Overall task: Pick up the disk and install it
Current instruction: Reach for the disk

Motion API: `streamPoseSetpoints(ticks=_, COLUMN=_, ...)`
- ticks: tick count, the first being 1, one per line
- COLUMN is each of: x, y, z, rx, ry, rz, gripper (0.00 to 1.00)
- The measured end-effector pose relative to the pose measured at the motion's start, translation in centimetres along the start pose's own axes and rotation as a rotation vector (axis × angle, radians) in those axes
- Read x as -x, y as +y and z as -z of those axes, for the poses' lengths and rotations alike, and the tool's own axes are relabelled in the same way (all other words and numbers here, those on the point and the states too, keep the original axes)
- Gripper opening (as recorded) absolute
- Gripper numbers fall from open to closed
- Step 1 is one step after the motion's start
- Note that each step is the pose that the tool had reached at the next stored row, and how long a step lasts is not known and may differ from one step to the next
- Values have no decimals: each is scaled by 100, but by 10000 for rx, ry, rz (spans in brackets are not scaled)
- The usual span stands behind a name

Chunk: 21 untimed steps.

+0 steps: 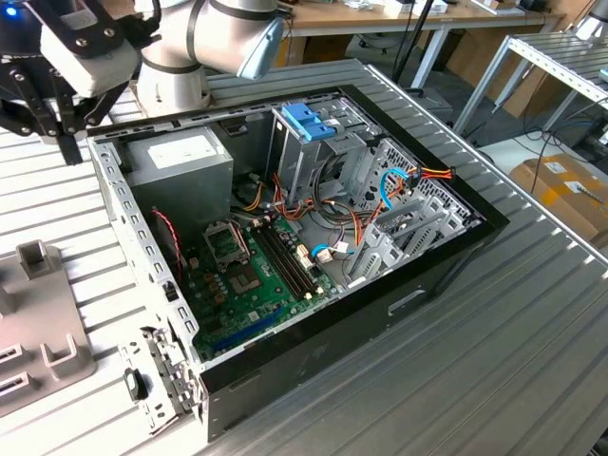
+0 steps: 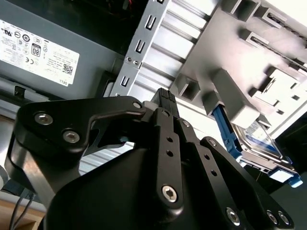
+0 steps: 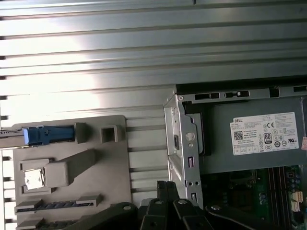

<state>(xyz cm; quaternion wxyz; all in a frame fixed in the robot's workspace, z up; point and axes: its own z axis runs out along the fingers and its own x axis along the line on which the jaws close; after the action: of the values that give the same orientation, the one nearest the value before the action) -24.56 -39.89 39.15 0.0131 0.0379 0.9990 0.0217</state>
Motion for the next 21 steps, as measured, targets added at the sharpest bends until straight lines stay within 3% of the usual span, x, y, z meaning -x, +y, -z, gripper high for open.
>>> streamPoseSetpoints(ticks=14, x=-333, y=-26, z=-5, rx=0, ry=0, rz=1, gripper=11)
streamPoseSetpoints(ticks=21, x=-535, y=-41, z=-10, rx=-1, ry=1, rz=0, gripper=11)
